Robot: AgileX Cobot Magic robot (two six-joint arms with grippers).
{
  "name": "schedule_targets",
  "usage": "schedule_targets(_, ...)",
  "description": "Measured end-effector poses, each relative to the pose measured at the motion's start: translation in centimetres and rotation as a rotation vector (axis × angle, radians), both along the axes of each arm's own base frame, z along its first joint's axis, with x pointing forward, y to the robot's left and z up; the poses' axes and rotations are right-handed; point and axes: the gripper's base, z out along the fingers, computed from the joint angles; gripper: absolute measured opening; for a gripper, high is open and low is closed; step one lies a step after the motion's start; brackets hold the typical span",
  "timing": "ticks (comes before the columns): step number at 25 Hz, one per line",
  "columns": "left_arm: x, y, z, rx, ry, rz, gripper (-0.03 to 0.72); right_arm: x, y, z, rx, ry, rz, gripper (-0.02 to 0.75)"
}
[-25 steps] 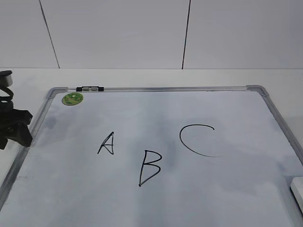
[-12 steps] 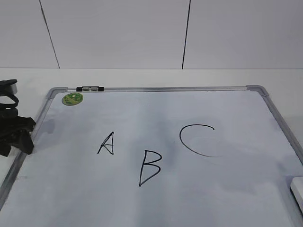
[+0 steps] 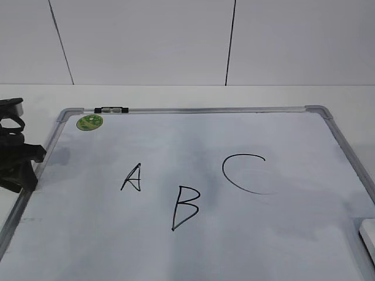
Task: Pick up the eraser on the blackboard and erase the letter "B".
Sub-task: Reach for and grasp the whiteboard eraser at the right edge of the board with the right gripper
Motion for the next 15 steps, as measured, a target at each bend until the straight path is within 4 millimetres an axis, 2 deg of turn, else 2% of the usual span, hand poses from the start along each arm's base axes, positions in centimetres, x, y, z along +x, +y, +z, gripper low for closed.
schedule_targets(8, 0.02, -0.06, 0.03, -0.007, 0.000, 0.006, 0.057, 0.00, 0.00, 0.00, 0.000, 0.000, 0.000, 0.594)
schedule_targets(15, 0.03, -0.09, 0.03, -0.012, 0.000, 0.010, 0.033, 0.02, 0.00, 0.00, 0.000, -0.002, 0.000, 0.594)
